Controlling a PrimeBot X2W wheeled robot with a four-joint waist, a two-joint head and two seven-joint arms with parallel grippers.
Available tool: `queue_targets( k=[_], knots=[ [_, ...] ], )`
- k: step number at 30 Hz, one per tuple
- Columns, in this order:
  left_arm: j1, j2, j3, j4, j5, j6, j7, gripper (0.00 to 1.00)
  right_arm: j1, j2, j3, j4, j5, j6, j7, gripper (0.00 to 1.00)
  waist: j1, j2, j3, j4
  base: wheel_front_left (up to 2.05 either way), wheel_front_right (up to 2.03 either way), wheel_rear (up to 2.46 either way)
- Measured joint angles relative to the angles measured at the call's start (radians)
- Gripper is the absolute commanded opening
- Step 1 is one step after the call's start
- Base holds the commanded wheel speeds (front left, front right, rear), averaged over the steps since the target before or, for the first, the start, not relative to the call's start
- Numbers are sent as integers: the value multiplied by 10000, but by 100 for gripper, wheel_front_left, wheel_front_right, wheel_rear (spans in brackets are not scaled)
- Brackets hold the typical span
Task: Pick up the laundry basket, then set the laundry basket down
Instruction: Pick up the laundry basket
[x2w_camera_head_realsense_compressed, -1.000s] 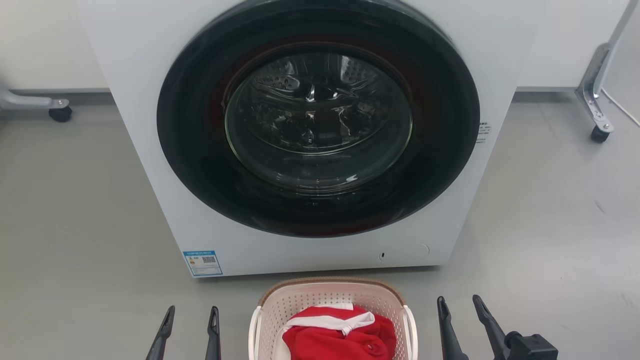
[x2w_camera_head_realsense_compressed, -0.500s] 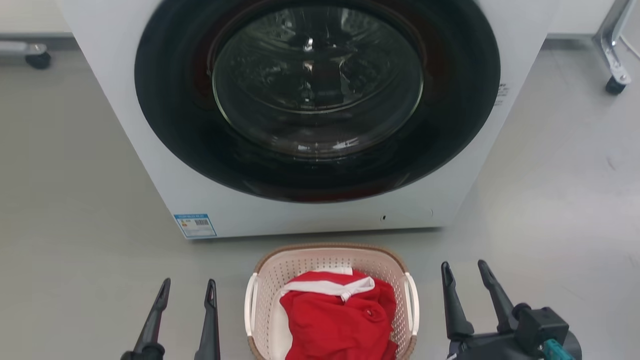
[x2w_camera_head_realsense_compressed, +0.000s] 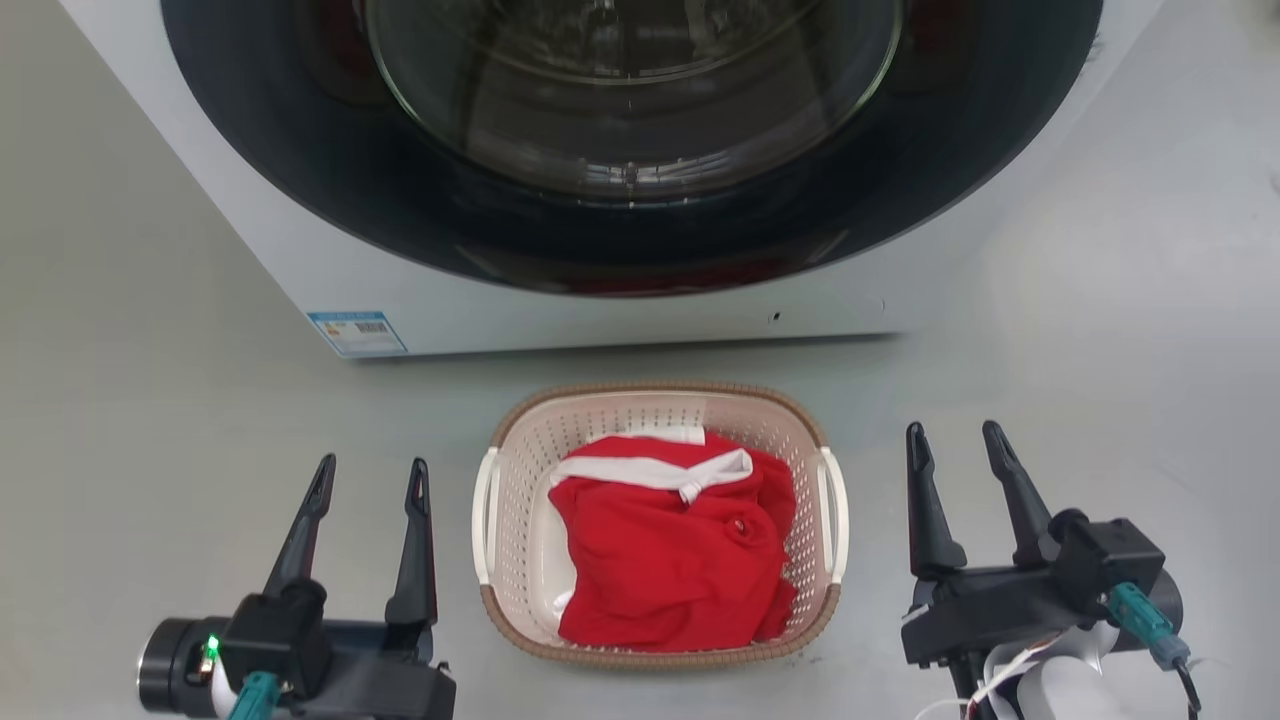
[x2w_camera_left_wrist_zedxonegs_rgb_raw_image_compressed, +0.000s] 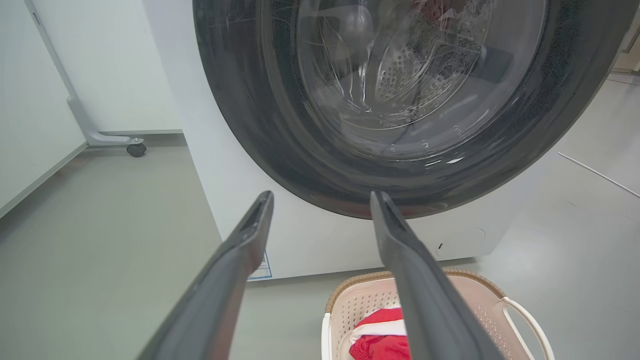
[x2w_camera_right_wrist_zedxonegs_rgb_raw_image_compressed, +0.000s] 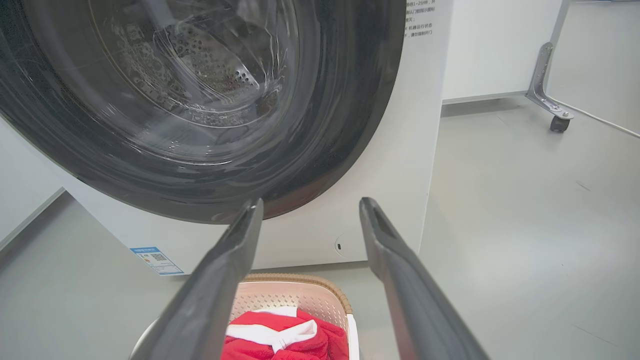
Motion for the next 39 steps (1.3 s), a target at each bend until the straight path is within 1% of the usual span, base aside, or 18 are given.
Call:
queue_targets(
  k=[8,9,15,16,19,20,25,28,34,39],
  knots=[
    [-1199,-52,-82,819,27,-96,0,100,-916,-4,-203,604,-27,48,-12,100,1,1,1171,31,0,0,0],
    [-1364,-67,-92,940,31,-171,0,100,-1032,-13,-205,708,-29,67,-23,100,0,1,1316,41,0,0,0],
    [-2228,-150,-86,1801,23,-184,2,100,-1912,-40,-203,1302,-88,140,-25,100,-1,1,2201,113,0,0,0],
    [-2352,-153,-77,1952,6,-257,2,100,-2084,-48,-205,1427,-96,173,-25,100,0,1,2352,124,0,0,0],
    [-2766,-178,-75,2429,-35,-272,6,100,-2482,-52,-194,1783,-134,180,-27,100,0,1,2786,153,0,0,0],
    [-2905,-186,-79,2581,-36,-357,8,100,-2564,-54,-188,1902,-174,184,-27,100,0,1,2925,161,0,0,0],
    [-3543,-251,-140,3302,-50,-491,42,100,-2906,-58,-201,2537,-190,199,-27,100,-1,1,3579,205,0,0,0],
    [-3876,-288,-173,3737,-92,-539,44,100,-3141,-58,-199,2869,-190,209,-25,100,-1,1,3917,240,0,0,0],
    [-4222,-332,-405,4566,-121,-780,79,100,-3570,-58,-203,3661,-190,209,-25,100,-1,1,4452,329,0,0,0],
    [-4617,-355,-489,5150,-123,-809,140,100,-3885,-58,-161,4196,-190,230,-13,100,-2,1,4799,409,0,0,0]
  ],
)
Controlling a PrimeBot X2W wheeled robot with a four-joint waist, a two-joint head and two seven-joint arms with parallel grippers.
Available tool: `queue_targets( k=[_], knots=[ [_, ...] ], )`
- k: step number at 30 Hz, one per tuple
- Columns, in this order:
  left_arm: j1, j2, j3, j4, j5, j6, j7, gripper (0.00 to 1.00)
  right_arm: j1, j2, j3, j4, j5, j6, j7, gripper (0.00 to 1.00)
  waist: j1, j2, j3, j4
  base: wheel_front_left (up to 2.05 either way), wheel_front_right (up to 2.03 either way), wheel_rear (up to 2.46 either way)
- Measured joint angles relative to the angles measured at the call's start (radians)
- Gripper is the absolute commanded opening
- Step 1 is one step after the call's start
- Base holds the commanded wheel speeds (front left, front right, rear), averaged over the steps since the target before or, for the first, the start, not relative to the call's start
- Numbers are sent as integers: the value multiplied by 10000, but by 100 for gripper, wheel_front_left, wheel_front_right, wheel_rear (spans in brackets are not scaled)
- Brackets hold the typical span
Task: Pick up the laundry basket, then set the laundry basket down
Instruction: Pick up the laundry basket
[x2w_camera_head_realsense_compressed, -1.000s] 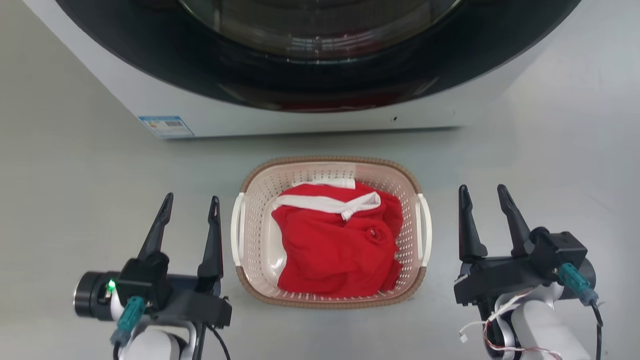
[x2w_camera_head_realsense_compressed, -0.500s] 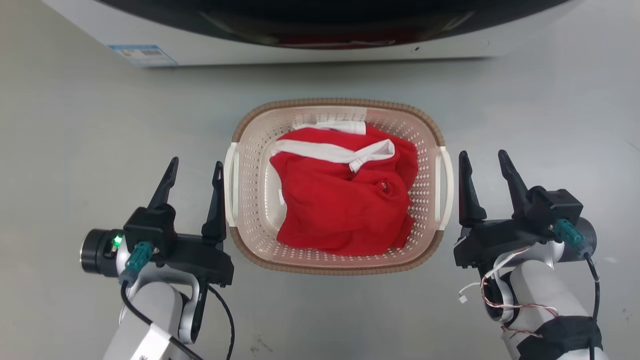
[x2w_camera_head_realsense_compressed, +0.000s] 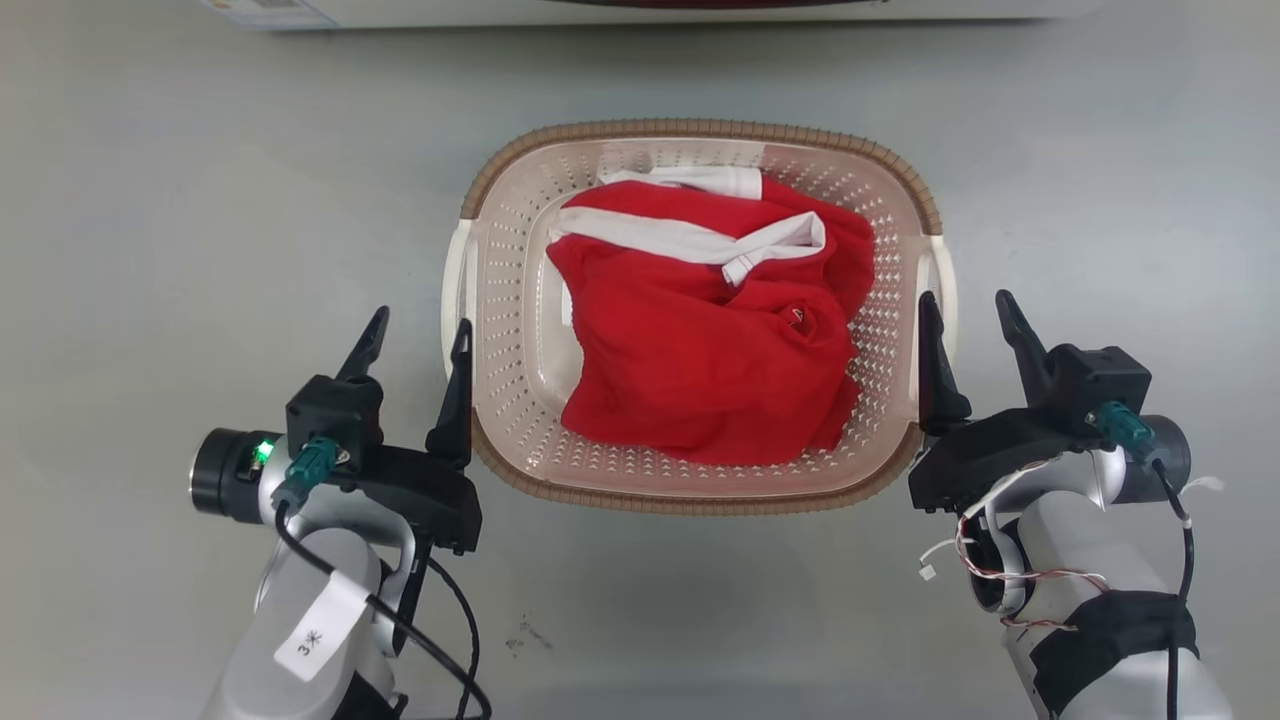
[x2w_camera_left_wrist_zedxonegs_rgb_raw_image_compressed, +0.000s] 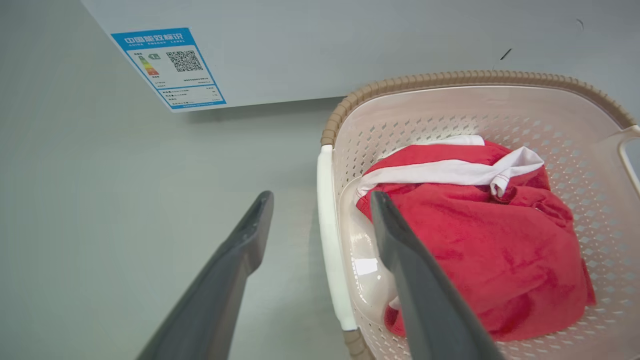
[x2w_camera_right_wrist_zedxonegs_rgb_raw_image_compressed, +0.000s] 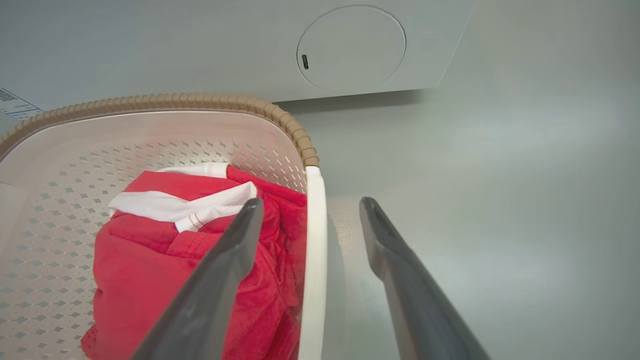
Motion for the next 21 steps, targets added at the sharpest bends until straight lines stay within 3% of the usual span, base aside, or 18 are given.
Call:
queue_targets(
  k=[21],
  knots=[
    [-1767,-203,-215,2230,-368,-339,221,100,-1296,10,453,1271,0,128,-4,100,0,-1,1385,155,0,0,0]
  ],
)
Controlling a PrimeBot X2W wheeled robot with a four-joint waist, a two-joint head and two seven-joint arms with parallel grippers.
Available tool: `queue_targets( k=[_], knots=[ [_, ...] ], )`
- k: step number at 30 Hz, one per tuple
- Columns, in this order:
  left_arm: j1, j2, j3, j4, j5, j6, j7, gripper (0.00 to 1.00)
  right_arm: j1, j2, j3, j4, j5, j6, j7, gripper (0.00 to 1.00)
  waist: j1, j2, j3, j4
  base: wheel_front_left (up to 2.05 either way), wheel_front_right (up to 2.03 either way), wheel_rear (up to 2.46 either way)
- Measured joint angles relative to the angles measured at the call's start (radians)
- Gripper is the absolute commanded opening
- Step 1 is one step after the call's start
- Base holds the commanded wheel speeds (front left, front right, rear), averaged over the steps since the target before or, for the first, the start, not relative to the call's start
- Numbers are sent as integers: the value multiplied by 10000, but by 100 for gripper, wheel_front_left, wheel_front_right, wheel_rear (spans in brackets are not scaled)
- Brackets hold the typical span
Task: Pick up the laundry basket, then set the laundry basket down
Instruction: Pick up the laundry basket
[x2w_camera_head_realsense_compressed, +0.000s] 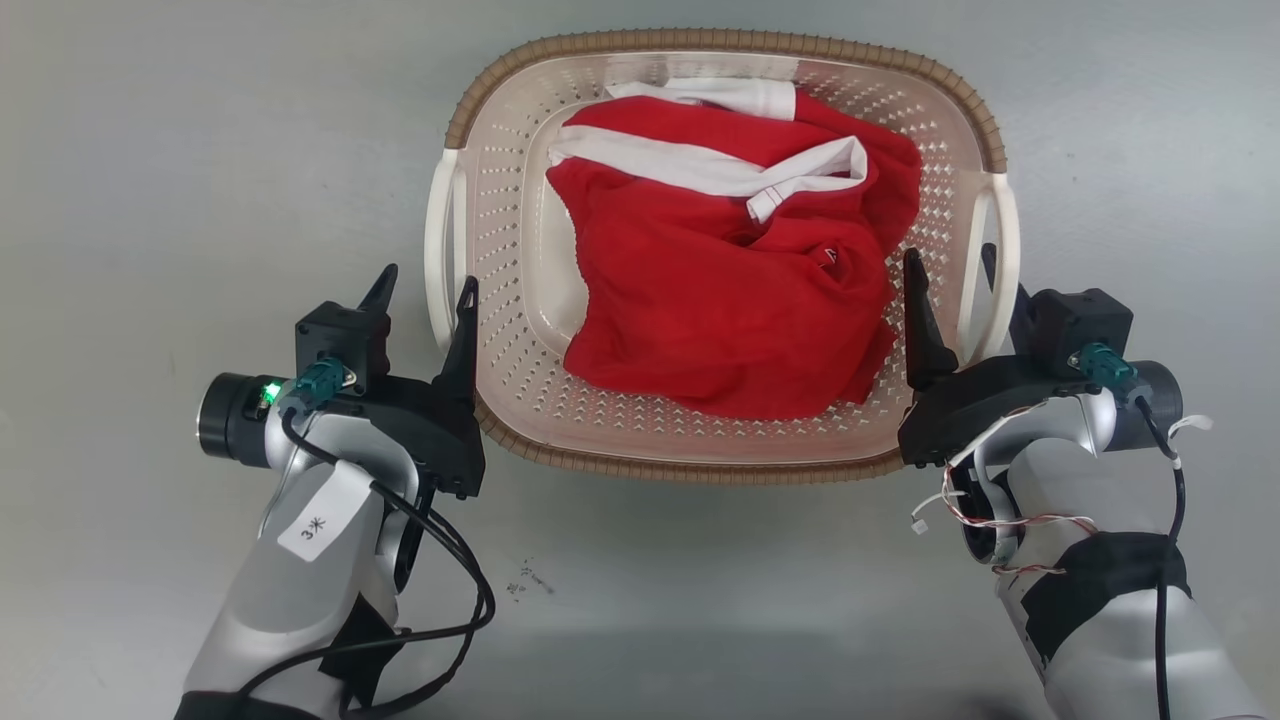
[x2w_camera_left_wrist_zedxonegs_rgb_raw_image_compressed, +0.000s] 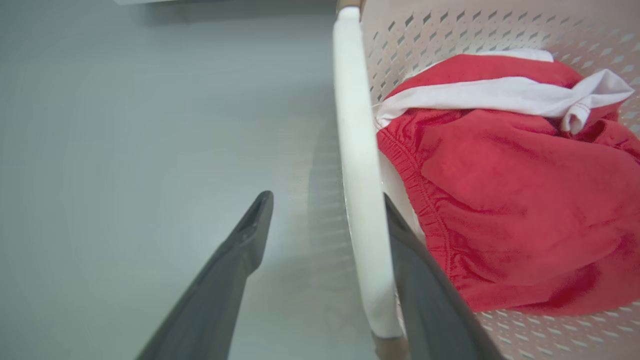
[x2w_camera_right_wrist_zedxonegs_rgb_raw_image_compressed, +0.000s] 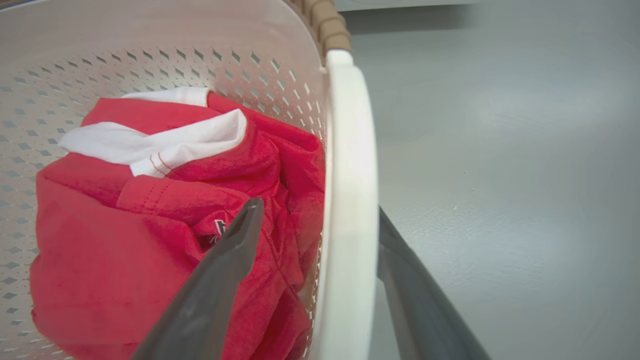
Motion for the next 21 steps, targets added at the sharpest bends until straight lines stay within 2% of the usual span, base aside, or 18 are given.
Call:
queue_targets(
  k=[8,9,11,13,14,18,19,20,21],
  knots=[
    [-369,-69,-155,711,-163,-174,-2,100,-200,8,192,483,2,90,-4,100,0,-1,139,68,0,0,0],
    [-419,-69,-194,786,-165,-176,-2,88,-267,8,215,525,2,96,-4,100,0,-2,145,70,0,0,0],
    [-515,-86,-257,926,-184,-253,-2,71,-373,8,263,566,2,98,-6,100,0,-1,152,71,0,0,0],
    [-620,-94,-326,1030,-190,-265,-2,60,-446,8,332,652,2,128,-6,100,0,-2,156,69,0,0,0],
    [-662,-98,-368,1095,-190,-288,-4,50,-482,8,360,696,2,144,-6,100,0,-2,157,66,0,0,0],
    [-824,-94,-629,1273,-360,-341,-4,42,-510,8,548,780,56,167,-6,100,0,-1,168,29,0,0,0],
    [-829,-94,-727,1281,-512,-341,-4,36,-518,8,623,779,104,167,-6,90,0,-2,173,15,0,0,0],
    [-844,-88,-828,1290,-614,-341,-4,30,-532,8,708,780,199,167,-6,75,0,-2,179,1,0,0,0],
    [-856,-82,-909,1300,-681,-336,-10,21,-551,10,775,780,284,167,-8,49,0,-2,186,-13,0,0,0]
  ],
)
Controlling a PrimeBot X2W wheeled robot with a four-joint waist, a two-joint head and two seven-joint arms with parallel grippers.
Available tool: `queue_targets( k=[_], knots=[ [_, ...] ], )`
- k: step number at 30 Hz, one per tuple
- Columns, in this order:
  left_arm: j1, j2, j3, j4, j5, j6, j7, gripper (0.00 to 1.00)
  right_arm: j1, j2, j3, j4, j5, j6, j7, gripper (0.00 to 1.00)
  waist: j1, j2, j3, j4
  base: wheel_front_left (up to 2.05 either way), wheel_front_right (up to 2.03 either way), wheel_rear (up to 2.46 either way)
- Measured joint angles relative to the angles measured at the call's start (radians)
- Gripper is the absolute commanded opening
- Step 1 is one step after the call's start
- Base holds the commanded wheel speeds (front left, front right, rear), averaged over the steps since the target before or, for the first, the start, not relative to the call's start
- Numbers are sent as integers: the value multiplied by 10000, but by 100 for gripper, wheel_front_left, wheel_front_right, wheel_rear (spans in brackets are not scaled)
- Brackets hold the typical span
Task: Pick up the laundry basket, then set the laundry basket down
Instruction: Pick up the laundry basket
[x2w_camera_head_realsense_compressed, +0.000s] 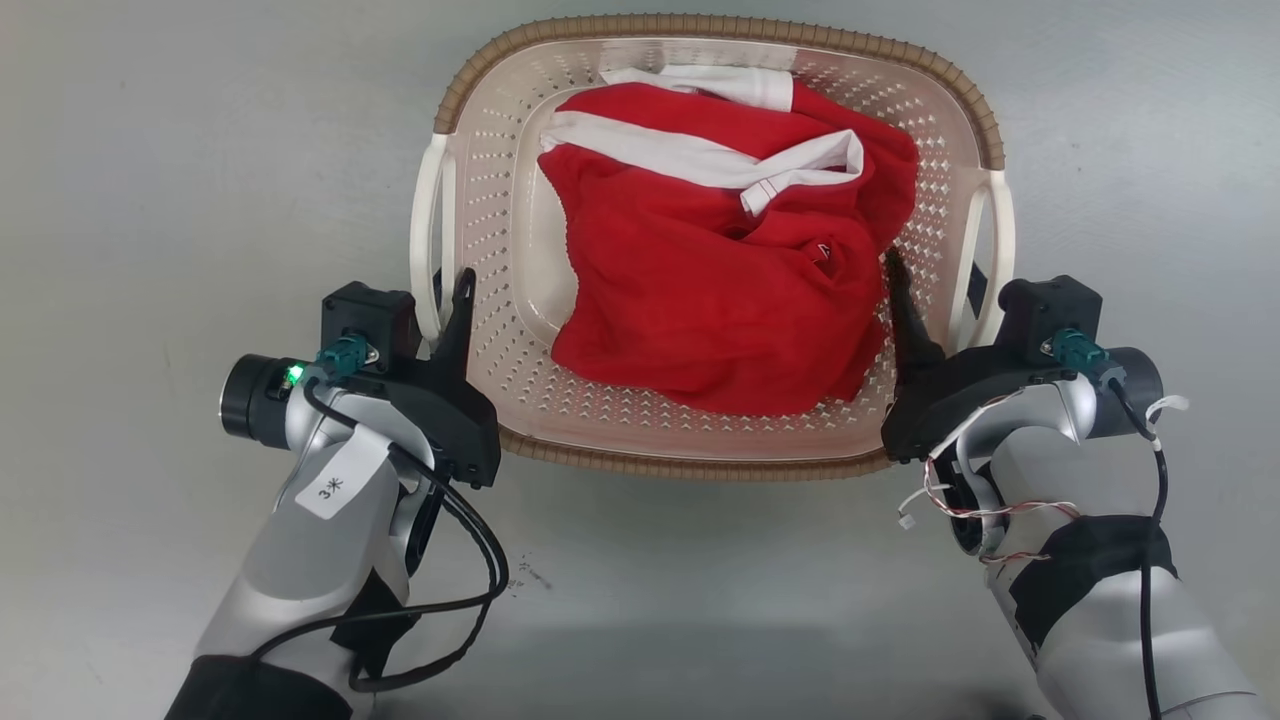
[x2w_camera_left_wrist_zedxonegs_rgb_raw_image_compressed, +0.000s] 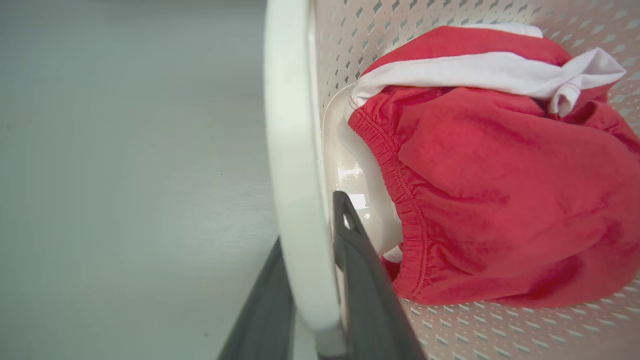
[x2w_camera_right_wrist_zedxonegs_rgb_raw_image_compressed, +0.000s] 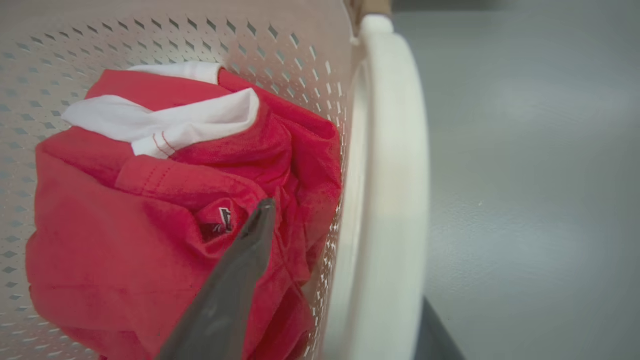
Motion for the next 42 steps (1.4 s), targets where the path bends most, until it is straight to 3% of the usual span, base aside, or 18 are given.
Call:
queue_targets(
  k=[1,3,21,42],
  knots=[
    [-9,15,-58,10,-67,0,-10,4,-19,4,50,6,56,-2,2,40,0,0,8,-14,0,0,0],
    [-68,56,-157,54,-163,4,-38,0,-37,-46,96,61,144,-48,4,0,-2,0,22,-39,0,0,0],
    [-37,10,-679,947,-752,178,-140,0,-116,25,709,736,1049,-178,4,0,-1,1,-794,-14,0,0,0],
    [1590,-121,-757,2148,-1519,173,-219,0,1331,136,2677,1287,3093,-232,297,0,-2,0,-3712,-54,0,0,0]
  ],
)
